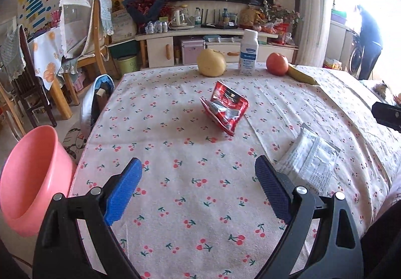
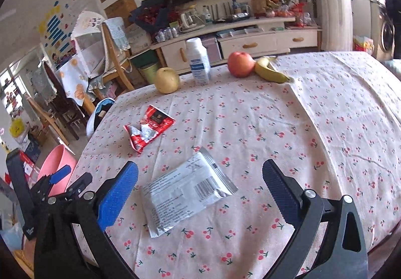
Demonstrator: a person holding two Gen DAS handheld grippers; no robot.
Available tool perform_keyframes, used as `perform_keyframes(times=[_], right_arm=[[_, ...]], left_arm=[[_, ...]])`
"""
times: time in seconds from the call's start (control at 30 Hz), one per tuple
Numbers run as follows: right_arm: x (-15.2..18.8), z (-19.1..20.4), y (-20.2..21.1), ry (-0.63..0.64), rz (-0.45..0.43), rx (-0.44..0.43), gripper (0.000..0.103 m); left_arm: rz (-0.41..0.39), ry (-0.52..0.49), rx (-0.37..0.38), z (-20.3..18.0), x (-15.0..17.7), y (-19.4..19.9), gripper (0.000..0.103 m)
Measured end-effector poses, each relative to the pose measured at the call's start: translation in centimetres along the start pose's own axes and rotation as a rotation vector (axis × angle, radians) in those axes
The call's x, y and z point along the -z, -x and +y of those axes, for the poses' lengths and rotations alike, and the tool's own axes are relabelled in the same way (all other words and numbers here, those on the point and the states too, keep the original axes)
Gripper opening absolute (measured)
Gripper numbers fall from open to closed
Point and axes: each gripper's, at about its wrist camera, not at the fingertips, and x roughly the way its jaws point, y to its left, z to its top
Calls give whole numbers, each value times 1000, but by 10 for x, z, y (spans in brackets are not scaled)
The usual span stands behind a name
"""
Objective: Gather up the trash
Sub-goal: 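Return both tools from the bucket to the table, then grasp the white sachet pack with the right tool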
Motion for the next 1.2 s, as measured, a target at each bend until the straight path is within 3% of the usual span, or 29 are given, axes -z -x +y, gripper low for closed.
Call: perform_keyframes(times=[0.13, 0.3, 0.37, 0.4, 0.43, 0.67, 0.8, 0.97, 1.2], right_arm=[[9, -8, -19, -64, 111, -11, 98], [24, 0, -40, -121, 234, -109, 97], [28, 2, -50, -140, 278, -130, 90], [31, 3, -55, -151, 304, -135, 78], [33, 5, -60, -158, 317, -138, 75], [33, 22, -82, -85, 307, -57, 76], [28, 33, -95, -36, 277, -17, 83], [19, 46, -116, 43, 252, 12, 91], [14, 68, -135, 213, 232, 60, 93]], left_arm=[[15, -38, 13, -16, 1, -6, 92], [11, 1, 10, -9, -4, -9, 92], [13, 26, 8, -4, -6, -12, 92], [15, 39, 9, -1, -7, -13, 92], [19, 50, 7, 2, -8, -15, 92], [24, 60, 23, 6, -18, -28, 92], [20, 43, 44, 5, -30, -41, 92], [32, -27, 62, -2, -45, -65, 92], [48, -131, 106, -17, -67, -114, 92]])
